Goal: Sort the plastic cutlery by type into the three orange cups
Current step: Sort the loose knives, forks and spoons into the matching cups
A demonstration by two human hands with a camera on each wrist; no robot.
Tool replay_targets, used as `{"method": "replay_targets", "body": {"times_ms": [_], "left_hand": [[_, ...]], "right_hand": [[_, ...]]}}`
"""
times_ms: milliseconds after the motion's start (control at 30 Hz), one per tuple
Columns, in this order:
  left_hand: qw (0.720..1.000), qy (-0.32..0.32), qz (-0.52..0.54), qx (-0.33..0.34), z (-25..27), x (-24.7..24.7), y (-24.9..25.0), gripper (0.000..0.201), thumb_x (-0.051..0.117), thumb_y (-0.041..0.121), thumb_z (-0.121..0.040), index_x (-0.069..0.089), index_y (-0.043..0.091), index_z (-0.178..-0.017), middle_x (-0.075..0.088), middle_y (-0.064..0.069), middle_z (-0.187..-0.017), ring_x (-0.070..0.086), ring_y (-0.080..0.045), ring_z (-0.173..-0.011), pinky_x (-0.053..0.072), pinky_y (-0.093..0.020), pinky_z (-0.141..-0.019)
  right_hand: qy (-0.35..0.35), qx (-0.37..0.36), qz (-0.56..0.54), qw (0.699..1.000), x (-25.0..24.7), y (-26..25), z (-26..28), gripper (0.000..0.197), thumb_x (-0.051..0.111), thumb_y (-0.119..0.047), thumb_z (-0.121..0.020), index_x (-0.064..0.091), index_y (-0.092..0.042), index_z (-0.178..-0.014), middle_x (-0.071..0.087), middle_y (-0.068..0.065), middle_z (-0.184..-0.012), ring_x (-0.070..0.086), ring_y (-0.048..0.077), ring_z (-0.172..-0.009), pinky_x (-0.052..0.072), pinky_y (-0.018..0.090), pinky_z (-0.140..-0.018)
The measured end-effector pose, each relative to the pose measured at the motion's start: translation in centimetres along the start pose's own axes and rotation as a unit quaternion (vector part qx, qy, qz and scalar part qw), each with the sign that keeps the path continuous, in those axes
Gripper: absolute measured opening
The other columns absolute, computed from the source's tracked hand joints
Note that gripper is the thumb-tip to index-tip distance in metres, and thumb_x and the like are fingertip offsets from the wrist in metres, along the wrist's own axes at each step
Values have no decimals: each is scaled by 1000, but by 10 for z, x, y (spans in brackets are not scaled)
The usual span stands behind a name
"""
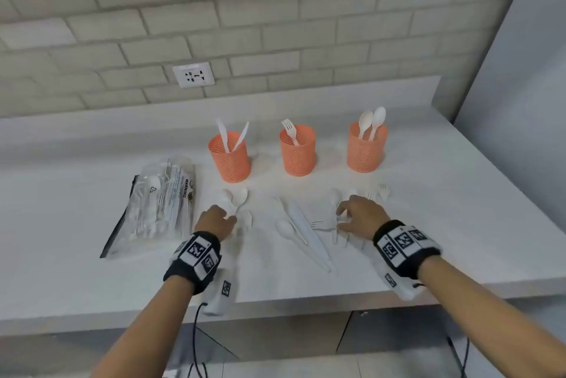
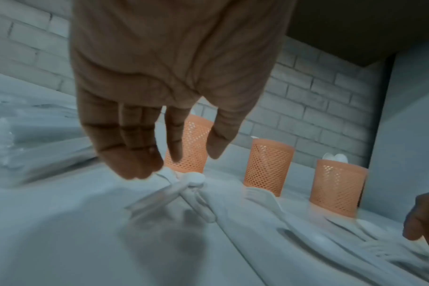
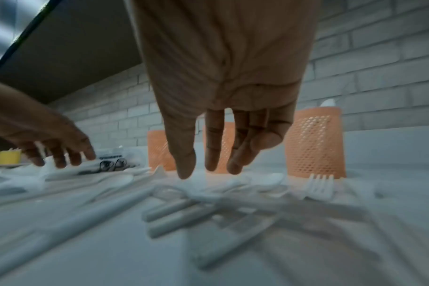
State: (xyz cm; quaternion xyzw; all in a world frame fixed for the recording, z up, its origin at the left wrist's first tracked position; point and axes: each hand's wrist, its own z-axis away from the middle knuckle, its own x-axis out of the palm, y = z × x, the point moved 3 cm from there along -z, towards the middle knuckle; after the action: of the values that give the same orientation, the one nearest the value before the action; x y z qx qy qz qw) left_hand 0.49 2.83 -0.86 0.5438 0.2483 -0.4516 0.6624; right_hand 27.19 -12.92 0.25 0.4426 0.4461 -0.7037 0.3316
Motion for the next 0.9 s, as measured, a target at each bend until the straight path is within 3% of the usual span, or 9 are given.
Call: {"method": "replay_targets", "body": {"times_ms": [100, 267, 333, 433, 567, 667, 733, 833, 900], "left_hand": [[998, 15, -38, -45, -12, 2, 2, 56, 52, 34, -90, 40, 1, -133, 45, -20, -136, 42, -33, -126, 36, -38, -103], [995, -10, -65, -73, -19, 14, 5, 62, 55, 46, -85, 44, 3, -128, 48, -19, -129, 46, -32, -121, 40, -40, -102], [997, -5, -54, -62, -22, 20, 7, 58, 56, 43, -85, 44, 5, -127, 50, -19, -124, 50, -33, -115, 43, -40, -97], [998, 9, -40, -53, -25, 25, 9, 49, 52, 41, -83, 47, 9, -121, 57, -15, -114, 57, -31, -101, 49, -41, -88], [997, 28, -36, -62, -27, 24, 14, 54, 48, 47, -83, 47, 6, -118, 59, -15, -111, 59, -31, -96, 50, -38, -82], [997, 29, -40, -60, -30, 22, 19, 48, 53, 36, -85, 44, 5, -121, 59, -17, -115, 58, -34, -101, 46, -38, -82], [997, 24, -37, -62, -34, 20, 18, 41, 54, 26, -87, 44, 3, -120, 59, -18, -115, 58, -36, -104, 44, -37, -80], [997, 26, -46, -62, -40, 17, 11, 33, 56, 20, -86, 51, -1, -111, 62, -19, -109, 61, -35, -96, 46, -35, -75], [997, 20, -48, -51, -40, 16, 6, 24, 57, 21, -84, 56, 0, -96, 64, -15, -94, 61, -29, -77, 45, -28, -62]], "right_hand": [[-30, -4, 51, 998, 9, -7, -9, 28, 64, -30, -83, 63, -14, -107, 54, 4, -112, 56, 21, -104, 40, 26, -79], [-29, -18, 88, 996, 7, -11, -18, 11, 61, -28, -85, 56, -18, -81, 54, -1, -90, 57, 17, -87, 37, 24, -71], [-12, -6, 71, 997, 0, -10, -19, 14, 60, -31, -85, 59, -17, -83, 63, 3, -92, 59, 19, -89, 37, 24, -70], [45, 51, -61, 996, -18, 0, -20, 19, 63, -31, -83, 65, -13, -88, 66, 4, -93, 61, 23, -91, 43, 28, -75], [65, 151, -193, 967, -36, 27, -20, 27, 60, -26, -84, 69, -8, -67, 65, 4, -70, 61, 20, -72, 44, 26, -67], [50, 229, -199, 952, -34, 55, -17, 30, 58, -26, -84, 70, 1, -80, 62, 0, -58, 59, 16, -59, 44, 22, -57], [47, 258, -181, 948, -30, 70, -15, 30, 59, -29, -82, 67, 0, -83, 66, 4, -67, 64, 21, -67, 47, 24, -60], [48, 288, -151, 944, -23, 83, -14, 31, 60, -31, -81, 51, -7, -64, 61, 7, -71, 59, 26, -72, 40, 22, -50], [45, 297, -149, 942, -20, 82, -13, 36, 60, -32, -83, 42, -10, -61, 54, 5, -70, 55, 26, -75, 36, 24, -53]]}}
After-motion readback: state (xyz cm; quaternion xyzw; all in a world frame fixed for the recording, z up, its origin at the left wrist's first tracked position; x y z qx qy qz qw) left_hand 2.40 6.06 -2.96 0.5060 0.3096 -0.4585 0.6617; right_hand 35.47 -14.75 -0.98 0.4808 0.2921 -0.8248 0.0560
